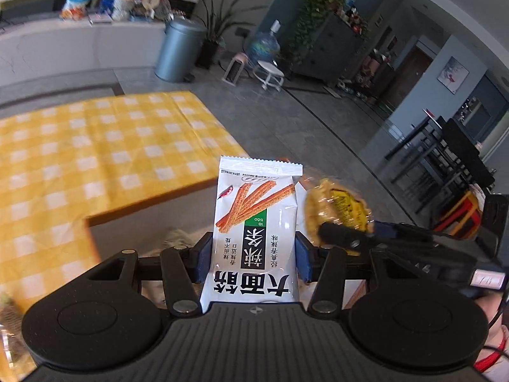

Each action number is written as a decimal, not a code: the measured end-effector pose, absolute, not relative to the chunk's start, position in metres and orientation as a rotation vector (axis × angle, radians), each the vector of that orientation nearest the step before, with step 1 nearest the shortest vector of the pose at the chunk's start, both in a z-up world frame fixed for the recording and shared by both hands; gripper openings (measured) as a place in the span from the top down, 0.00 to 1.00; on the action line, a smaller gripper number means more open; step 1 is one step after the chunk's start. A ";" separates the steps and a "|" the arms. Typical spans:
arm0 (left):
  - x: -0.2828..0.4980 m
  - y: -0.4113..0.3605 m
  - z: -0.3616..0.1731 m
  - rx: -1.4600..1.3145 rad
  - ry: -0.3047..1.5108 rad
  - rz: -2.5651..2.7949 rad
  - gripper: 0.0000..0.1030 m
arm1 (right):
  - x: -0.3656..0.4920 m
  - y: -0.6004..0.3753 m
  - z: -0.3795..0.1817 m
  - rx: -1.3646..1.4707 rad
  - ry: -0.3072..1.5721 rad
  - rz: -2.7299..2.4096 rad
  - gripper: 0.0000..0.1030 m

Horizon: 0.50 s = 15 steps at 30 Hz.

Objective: Organize snacks
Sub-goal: 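Carry the stick-snack bag and waffle pack with both tools over the orange box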

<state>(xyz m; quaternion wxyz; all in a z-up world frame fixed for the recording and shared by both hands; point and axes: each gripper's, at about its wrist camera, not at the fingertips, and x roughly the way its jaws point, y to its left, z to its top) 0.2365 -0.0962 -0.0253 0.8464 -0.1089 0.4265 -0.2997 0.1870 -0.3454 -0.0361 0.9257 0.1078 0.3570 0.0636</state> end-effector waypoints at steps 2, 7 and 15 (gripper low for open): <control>0.244 -0.110 -0.035 -0.227 0.928 -0.640 0.43 | 0.198 -0.345 -0.048 0.162 0.771 0.120 0.35; 0.259 -0.137 -0.060 -0.198 1.027 -0.633 0.43 | 0.220 -0.345 -0.074 0.007 0.885 0.143 0.35; 0.279 -0.151 -0.085 -0.169 1.153 -0.592 0.43 | 0.247 -0.328 -0.095 -0.251 0.948 0.235 0.35</control>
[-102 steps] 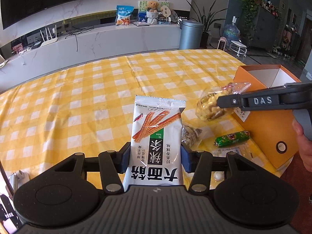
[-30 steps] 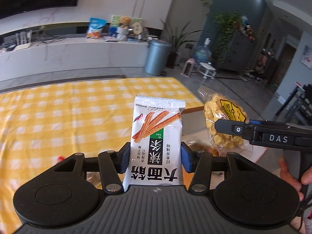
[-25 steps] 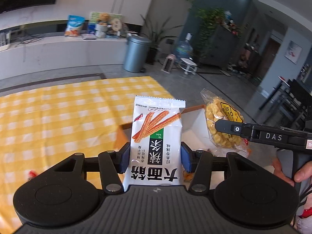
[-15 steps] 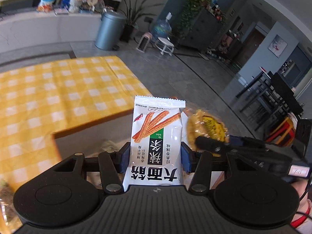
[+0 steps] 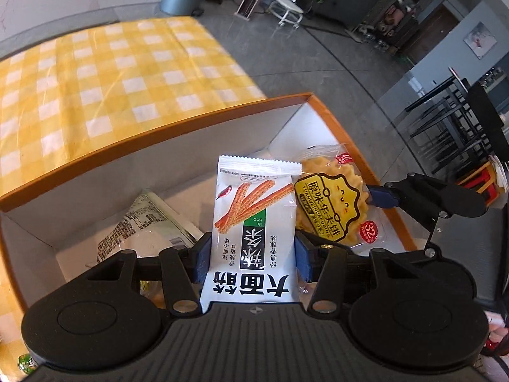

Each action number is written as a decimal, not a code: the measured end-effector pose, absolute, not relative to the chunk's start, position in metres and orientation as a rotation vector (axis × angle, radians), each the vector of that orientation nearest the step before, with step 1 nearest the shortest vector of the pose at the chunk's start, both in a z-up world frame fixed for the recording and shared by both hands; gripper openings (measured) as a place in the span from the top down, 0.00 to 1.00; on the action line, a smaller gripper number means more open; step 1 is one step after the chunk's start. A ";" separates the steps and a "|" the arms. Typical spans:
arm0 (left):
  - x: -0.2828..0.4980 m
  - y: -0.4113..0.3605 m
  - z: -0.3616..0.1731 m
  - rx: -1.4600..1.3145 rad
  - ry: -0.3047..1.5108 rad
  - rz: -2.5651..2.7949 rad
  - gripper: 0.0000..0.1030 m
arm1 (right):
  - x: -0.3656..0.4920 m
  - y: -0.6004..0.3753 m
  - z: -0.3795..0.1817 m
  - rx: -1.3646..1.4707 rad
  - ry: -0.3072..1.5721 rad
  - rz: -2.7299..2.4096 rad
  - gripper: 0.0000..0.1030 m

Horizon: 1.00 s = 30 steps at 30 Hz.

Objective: Organize snacks
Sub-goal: 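Carry the stick-snack bag and waffle pack with both tools over the orange box, then open both tools to drop the two packs into the box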

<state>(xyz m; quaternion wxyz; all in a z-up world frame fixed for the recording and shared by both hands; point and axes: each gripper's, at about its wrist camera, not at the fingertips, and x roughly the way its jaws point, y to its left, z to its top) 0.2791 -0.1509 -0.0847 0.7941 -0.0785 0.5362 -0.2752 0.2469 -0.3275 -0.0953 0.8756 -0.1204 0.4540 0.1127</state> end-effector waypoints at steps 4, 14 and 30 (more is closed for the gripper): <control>0.290 -0.150 -0.092 -0.186 1.172 -0.558 0.43 | 0.262 -0.322 -0.102 -0.261 0.959 0.249 0.35; 0.298 -0.150 -0.112 -0.183 1.256 -0.558 0.44 | 0.274 -0.313 -0.118 -0.299 1.002 0.258 0.34; 0.286 -0.149 -0.114 -0.205 1.266 -0.583 0.43 | 0.257 -0.313 -0.120 -0.335 1.081 0.267 0.35</control>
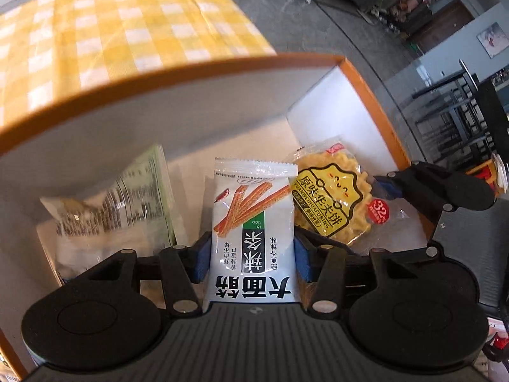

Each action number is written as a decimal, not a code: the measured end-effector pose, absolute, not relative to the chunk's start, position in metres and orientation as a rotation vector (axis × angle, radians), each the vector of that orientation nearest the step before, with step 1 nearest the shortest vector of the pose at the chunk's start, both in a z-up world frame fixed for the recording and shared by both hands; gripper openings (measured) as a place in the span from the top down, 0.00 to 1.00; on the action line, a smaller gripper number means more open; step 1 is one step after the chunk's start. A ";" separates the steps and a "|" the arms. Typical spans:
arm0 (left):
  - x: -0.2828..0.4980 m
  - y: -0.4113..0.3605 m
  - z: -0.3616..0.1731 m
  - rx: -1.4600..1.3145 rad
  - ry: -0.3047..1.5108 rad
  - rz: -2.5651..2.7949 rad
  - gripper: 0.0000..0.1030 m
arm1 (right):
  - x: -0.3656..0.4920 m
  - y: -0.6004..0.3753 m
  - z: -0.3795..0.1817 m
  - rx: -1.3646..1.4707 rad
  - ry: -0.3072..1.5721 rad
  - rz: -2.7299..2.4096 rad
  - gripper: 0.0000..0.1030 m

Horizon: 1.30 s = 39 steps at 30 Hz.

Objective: Organize snacks
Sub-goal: 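Open both tools to drop the two packs into the box, then withdraw both tools from the box back over the table snacks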

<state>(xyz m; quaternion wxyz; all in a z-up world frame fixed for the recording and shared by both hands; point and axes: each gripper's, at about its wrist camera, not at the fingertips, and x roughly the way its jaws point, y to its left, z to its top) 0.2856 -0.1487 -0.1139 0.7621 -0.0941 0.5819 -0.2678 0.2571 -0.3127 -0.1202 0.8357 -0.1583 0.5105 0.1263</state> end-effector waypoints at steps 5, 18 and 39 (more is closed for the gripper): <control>0.288 -0.151 -0.112 -0.207 1.236 -0.558 0.39 | 0.265 -0.315 -0.122 -0.333 1.088 0.252 0.34; 0.282 -0.160 -0.092 -0.124 1.194 -0.526 0.11 | 0.254 -0.310 -0.111 -0.408 1.052 0.239 0.18; 0.190 -0.090 -0.004 -0.125 0.871 -0.545 0.11 | 0.186 -0.289 -0.036 -0.209 0.778 0.180 0.17</control>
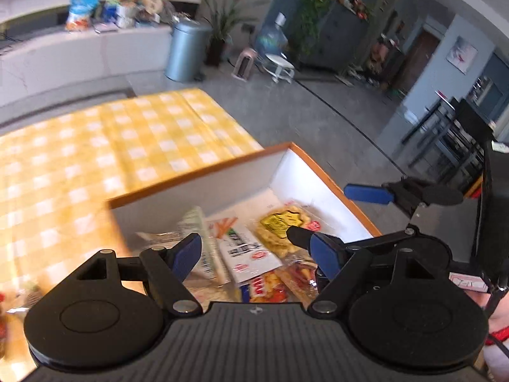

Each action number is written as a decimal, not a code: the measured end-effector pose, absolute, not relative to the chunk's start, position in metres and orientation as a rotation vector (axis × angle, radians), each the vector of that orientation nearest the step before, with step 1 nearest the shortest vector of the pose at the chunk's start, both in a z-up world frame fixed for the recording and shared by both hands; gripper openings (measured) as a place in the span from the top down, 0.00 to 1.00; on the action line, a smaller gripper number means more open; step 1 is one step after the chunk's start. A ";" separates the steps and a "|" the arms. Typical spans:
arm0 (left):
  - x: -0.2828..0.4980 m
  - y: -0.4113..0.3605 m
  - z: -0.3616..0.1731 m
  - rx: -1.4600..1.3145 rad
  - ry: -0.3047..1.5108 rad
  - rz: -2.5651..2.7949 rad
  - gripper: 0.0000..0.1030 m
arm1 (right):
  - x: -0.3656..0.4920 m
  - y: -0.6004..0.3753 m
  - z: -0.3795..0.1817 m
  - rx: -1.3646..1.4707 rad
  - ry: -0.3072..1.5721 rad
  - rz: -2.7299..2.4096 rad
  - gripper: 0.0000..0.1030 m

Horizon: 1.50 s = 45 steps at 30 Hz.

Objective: Organize snacks
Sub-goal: 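Withdraw both tools from the box back over the table snacks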

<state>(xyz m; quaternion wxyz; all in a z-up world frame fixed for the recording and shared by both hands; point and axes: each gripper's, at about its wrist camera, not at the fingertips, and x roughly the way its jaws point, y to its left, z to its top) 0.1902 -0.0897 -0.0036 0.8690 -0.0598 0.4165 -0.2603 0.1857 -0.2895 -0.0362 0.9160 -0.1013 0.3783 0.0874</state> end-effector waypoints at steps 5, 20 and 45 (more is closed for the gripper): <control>0.166 -0.057 0.005 -0.156 0.785 -0.465 0.11 | 0.172 -0.258 -0.035 -0.154 0.722 0.200 0.17; 0.104 0.040 -0.025 -0.101 0.583 -0.166 0.12 | 0.110 -0.161 -0.043 -0.063 0.518 0.203 0.11; 0.079 0.107 -0.111 -0.067 0.745 -0.160 0.31 | 0.096 -0.063 -0.143 -0.133 0.711 0.348 0.29</control>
